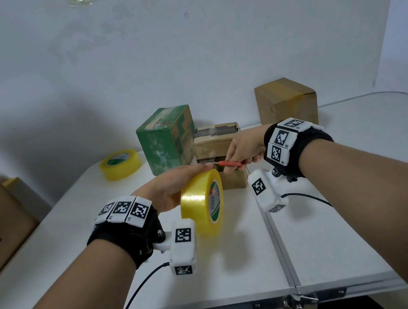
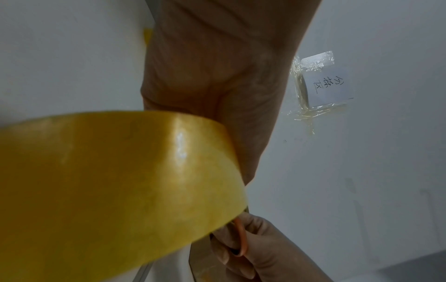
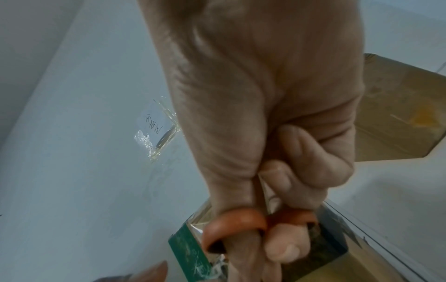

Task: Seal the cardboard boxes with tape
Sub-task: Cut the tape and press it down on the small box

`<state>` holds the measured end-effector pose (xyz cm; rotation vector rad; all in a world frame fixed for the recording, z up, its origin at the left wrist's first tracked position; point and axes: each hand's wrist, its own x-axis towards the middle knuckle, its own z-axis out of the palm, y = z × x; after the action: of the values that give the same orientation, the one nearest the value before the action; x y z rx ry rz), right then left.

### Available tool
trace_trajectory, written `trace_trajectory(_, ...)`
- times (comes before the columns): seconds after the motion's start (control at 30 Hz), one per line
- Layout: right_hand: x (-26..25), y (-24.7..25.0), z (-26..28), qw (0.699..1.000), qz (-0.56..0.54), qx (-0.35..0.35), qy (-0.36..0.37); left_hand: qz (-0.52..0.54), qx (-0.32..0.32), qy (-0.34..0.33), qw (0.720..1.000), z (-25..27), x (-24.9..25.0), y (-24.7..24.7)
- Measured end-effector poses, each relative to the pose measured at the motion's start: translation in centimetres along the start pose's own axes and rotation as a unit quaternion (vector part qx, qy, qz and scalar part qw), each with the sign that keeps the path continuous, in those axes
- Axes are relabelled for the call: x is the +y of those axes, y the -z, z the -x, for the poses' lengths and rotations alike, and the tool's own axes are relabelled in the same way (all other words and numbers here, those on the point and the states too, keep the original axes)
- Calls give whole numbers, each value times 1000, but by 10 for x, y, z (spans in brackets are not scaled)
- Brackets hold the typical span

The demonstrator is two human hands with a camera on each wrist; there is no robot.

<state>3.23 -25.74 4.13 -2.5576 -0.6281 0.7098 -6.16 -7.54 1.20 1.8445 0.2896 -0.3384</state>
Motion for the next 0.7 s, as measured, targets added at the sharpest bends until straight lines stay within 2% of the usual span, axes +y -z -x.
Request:
trace_trajectory(0.23, 7, -9, 1, 996, -79, 27, 5, -6, -15, -6, 1000, -1, -3, 4)
trace_trajectory(0.3, 8, -16, 2, 995, -95, 7, -6, 2, -24, -13, 1000, 1, -4, 4)
trace_trajectory(0.43, 9, -30, 12, 986, -135, -76, -57, 11, -28, -31, 999, 6, -5, 5)
trace_trajectory(0.53, 14, -31, 24, 988, -106, -92, -68, 4, -20, -42, 999, 10, -4, 6)
trace_trajectory(0.6, 18, -29, 31, 991, -41, -102, -72, -8, -3, -56, 998, 14, -3, 7)
trace_trajectory(0.7, 25, -30, 37, 987, 36, -114, -108, -74, 53, -90, 992, 17, 0, 16)
